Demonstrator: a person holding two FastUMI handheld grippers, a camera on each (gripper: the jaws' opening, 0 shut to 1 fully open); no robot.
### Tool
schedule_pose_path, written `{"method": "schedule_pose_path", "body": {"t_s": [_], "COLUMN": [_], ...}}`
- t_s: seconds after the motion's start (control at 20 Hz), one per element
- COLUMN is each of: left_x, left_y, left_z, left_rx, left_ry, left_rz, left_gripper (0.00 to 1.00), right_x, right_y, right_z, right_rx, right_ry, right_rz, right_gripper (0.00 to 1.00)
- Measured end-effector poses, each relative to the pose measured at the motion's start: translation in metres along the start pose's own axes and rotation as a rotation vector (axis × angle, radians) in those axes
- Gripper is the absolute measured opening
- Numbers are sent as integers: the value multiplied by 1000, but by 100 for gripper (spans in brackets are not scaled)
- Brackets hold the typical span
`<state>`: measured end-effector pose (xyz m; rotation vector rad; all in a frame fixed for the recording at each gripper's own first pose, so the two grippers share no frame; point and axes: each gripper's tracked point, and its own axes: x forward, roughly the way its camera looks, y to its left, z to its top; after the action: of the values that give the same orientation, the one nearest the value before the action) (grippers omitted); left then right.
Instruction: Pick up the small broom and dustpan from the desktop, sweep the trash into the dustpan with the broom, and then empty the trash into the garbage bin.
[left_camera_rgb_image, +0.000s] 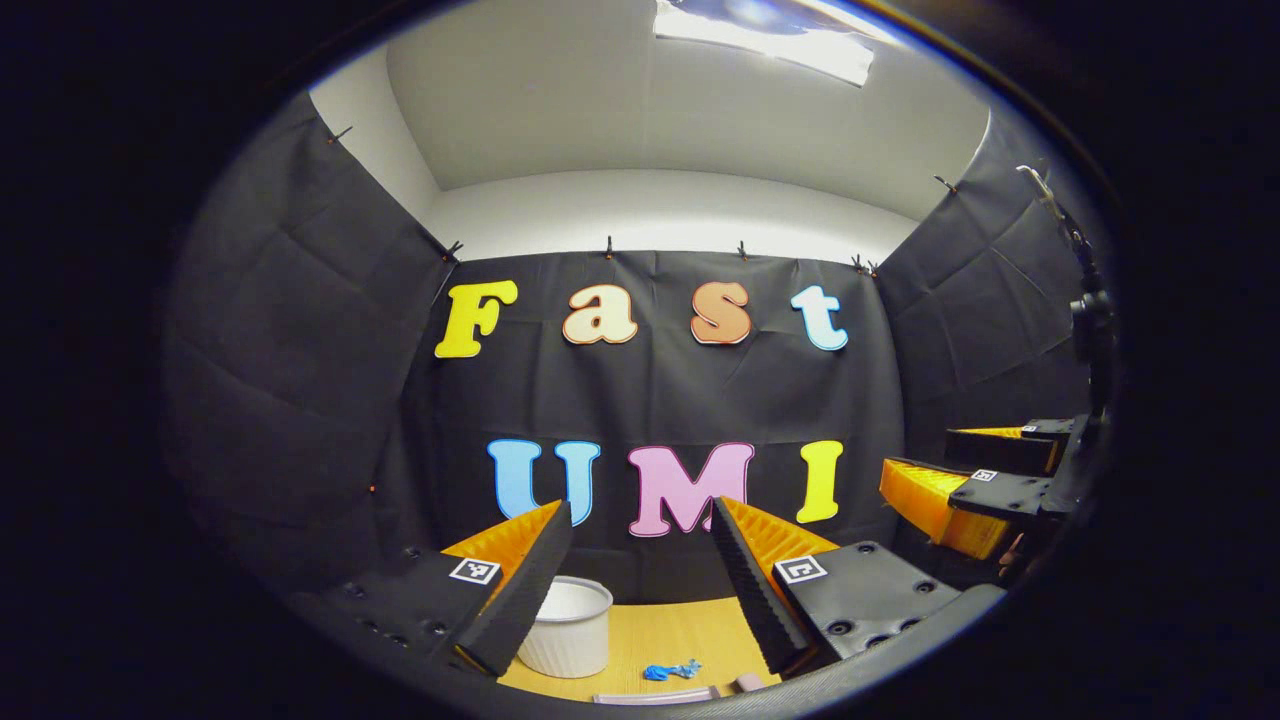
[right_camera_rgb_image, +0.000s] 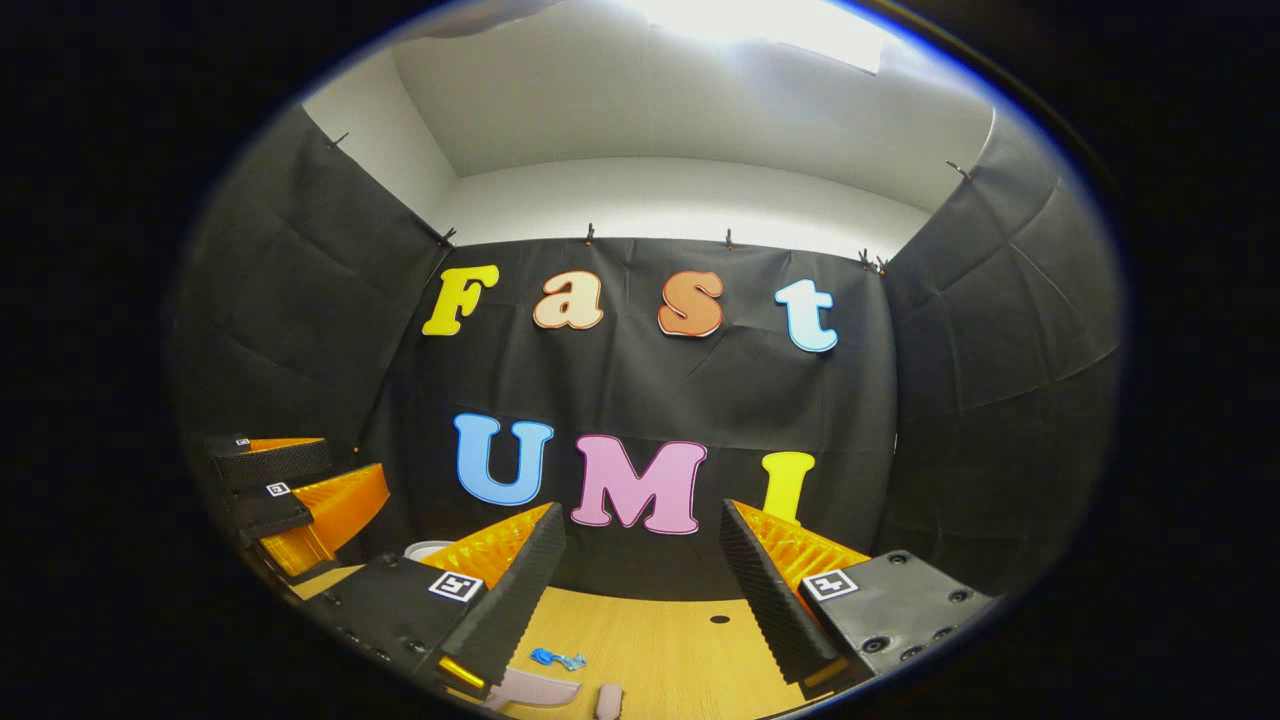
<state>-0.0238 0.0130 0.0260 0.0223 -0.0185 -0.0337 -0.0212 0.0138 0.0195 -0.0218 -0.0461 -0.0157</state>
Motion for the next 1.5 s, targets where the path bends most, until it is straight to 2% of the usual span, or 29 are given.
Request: {"method": "schedule_pose_path", "body": {"t_s": [0.2, 0.25, 0.4, 1.05, 1.5], "left_x": [-2, -3, -2, 2, 11], "left_y": [1, 1, 1, 2, 1], "left_z": [0, 0, -3, -5, -20], "left_rx": [-2, -4, -14, -29, -50], "left_ry": [-2, -1, 15, 48, 98], "left_rz": [4, 3, -1, -19, -30], "left_gripper": [82, 80, 82, 80, 82], "right_x": [1, 0, 3, 14, 33], "right_y": [2, 1, 1, 10, 19], "right_z": [3, 1, -2, -15, -46], "right_rx": [7, 7, 2, 6, 29], "right_ry": [-7, -6, 2, 18, 89], "right_rz": [6, 3, 1, 26, 35], "right_gripper": [99, 99, 99, 99, 99]}}
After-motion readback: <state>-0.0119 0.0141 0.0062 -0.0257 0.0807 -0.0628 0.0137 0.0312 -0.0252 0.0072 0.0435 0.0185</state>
